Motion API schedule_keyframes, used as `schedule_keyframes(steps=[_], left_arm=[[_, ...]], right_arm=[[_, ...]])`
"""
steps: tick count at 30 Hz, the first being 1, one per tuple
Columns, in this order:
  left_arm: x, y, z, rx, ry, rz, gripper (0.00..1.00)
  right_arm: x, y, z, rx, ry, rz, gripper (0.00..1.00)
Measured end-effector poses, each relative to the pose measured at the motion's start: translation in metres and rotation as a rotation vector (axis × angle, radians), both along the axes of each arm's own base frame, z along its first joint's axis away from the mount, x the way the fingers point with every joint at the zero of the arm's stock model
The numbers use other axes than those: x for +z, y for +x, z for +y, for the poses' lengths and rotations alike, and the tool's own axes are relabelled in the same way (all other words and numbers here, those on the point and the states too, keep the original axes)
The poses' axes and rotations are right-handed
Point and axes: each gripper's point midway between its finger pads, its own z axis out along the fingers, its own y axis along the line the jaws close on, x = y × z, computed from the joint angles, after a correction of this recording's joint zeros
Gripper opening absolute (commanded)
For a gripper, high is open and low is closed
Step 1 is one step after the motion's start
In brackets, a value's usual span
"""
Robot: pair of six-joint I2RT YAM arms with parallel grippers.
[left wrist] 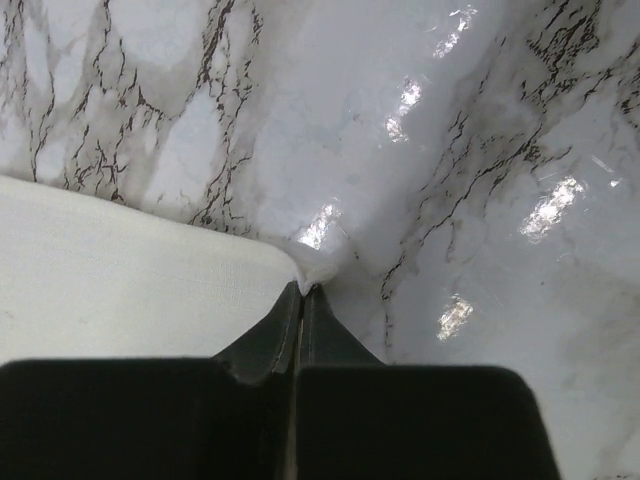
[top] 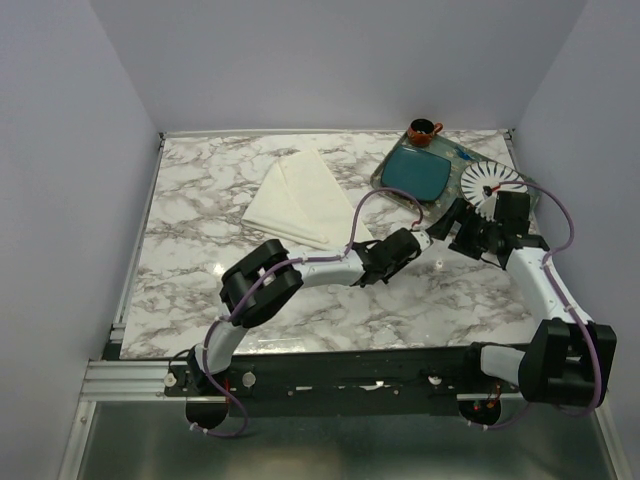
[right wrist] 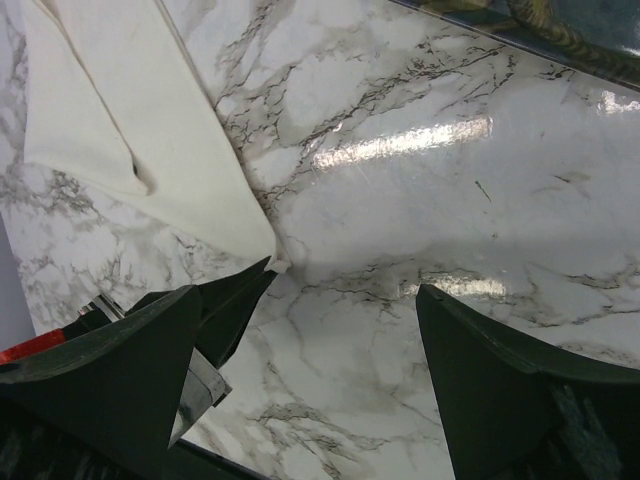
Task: Fold the napkin, place the utensils inside, and roll it up
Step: Fold the napkin
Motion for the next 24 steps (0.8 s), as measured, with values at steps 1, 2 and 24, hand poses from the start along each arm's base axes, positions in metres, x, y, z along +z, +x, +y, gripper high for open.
schedule_keyframes(steps=[1,2,24], left_arm=[[0.0,0.002,0.001,0.022,-0.012,0.008,0.0],[0.0,0.003,0.002,0.034,-0.016,0.012,0.0],[0.1,0.128,0.21,0.837,-0.793,0.218,0.0]], right_arm=[[-0.001,0.001,0.0,0.001,0.001,0.001,0.97],[-0.001,0.002,0.0,0.001,0.002,0.001,0.97],[-0.008,0.009,0.062,0.259,0.118,0.03,0.97]])
